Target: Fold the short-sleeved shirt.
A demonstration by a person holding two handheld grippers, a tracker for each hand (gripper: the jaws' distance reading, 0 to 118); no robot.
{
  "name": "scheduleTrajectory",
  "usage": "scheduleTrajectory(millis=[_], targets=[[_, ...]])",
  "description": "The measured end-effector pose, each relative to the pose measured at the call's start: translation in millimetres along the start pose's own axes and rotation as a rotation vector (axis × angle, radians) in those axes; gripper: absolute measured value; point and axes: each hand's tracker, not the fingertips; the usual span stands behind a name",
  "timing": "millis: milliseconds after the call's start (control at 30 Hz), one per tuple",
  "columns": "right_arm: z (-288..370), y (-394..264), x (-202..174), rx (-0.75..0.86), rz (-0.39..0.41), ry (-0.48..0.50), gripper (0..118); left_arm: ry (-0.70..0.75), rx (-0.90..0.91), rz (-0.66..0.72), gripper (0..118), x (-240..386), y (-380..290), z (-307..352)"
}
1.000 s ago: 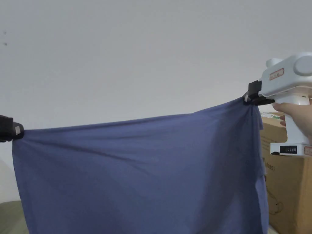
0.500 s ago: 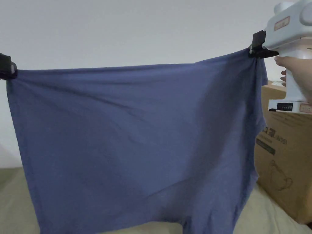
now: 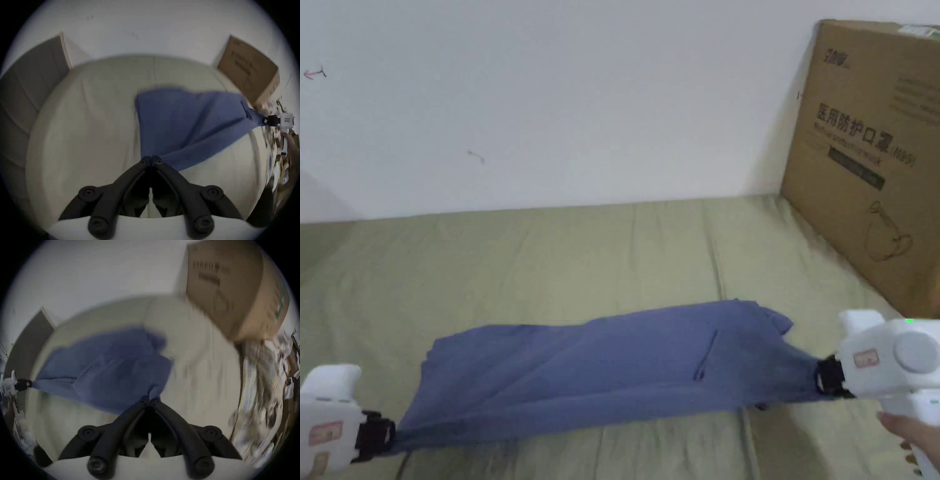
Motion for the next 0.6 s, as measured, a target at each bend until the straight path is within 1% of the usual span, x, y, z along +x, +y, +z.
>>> scheduleTrajectory(millis=[67,133,167,233,333,467,533,600], targets=[[0,-56,10,-0.088,0.040,-0.022,0,-0.001,-0.058,-0.037,0,-4,-48,8],[7,-100,29,-0.118,0.014,0.046,0,-0.017,-0.094,-0.033,0,-6,-86,25],[16,-121,34,-0.124,-0.003,0.060,0,-0.017,-0.087,-0.035,0,-5,-104,36],[42,-153,38,-0.128,0.006,0.070,0,-0.053,-0.113,-0.019,0,-7,-129,59],[67,-186,38,-0.155,0.071,0.057,0,-0.099,-0.148,0.012,0,-4,-158,85],[88,-217,33,-0.203,0.076,0.065,0,-0.082,-0.163,0.003,0,2,-186,108],[102,-228,26,-0.220,0.126,0.048,0,-0.079,-0.170,-0.033,0,7,-195,116],[105,-231,23,-0.238,0.160,0.042,0,-0.072,-0.159,-0.039,0,11,-201,122]])
